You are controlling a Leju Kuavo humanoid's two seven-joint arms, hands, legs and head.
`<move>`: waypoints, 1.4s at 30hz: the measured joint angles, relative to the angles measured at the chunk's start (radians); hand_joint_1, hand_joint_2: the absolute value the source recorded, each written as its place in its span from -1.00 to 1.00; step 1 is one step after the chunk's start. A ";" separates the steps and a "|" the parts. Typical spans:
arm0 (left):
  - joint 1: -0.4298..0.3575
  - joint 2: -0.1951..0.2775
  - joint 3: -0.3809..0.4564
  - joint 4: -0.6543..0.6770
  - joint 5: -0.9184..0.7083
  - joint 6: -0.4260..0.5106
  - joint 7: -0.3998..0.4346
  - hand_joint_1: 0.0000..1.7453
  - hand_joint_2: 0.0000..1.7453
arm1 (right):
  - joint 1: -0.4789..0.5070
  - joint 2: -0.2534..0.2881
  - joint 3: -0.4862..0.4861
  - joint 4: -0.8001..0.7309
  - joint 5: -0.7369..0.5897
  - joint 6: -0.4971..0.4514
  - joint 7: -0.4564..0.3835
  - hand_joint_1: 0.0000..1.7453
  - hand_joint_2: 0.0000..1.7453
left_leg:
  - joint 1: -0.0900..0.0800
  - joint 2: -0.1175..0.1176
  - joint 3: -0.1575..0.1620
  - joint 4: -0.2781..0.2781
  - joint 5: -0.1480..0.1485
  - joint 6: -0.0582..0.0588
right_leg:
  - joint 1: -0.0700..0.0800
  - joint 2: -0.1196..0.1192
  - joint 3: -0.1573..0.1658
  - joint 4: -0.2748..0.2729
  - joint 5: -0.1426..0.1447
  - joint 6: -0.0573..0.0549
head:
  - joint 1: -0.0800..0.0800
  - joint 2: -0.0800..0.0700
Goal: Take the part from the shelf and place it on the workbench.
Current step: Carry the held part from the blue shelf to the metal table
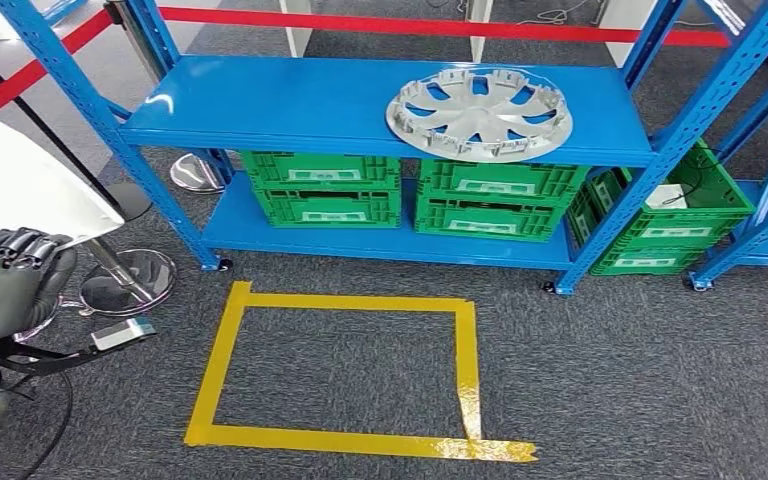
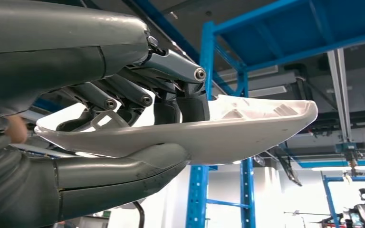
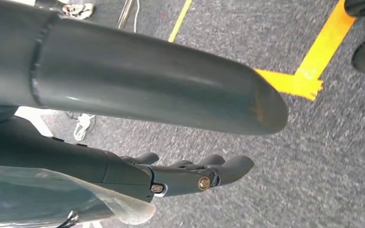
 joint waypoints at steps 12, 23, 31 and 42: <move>-0.009 0.004 -0.014 0.000 0.036 -0.003 -0.001 1.00 1.00 | -0.005 0.008 -0.003 0.020 -0.001 0.030 -0.005 -1.00 -1.00 | -0.002 0.001 -0.150 0.004 0.126 0.013 | -0.009 0.023 0.113 0.048 -0.100 0.027 | 0.004 0.000; 0.050 0.028 0.005 -0.004 0.070 0.003 -0.012 1.00 1.00 | -0.017 0.046 -0.003 0.060 0.035 0.047 0.009 -1.00 -1.00 | 0.009 0.001 -0.228 0.312 -0.042 -0.024 | 0.000 0.010 0.083 -0.024 -0.062 -0.028 | -0.001 0.000; 0.065 0.039 0.024 -0.025 0.074 0.005 -0.019 1.00 1.00 | -0.023 0.068 -0.003 0.067 0.051 0.047 0.023 -1.00 -1.00 | 0.002 0.002 -0.041 0.027 0.020 0.000 | -0.001 0.005 0.009 0.018 -0.025 0.004 | 0.000 0.000; 0.071 0.041 0.029 -0.031 0.077 0.007 -0.024 1.00 1.00 | -0.030 0.078 -0.004 0.074 0.057 0.047 0.030 -1.00 -1.00 | -0.001 0.003 -0.189 0.023 0.153 0.011 | -0.014 0.019 0.114 0.102 -0.125 0.027 | 0.004 0.000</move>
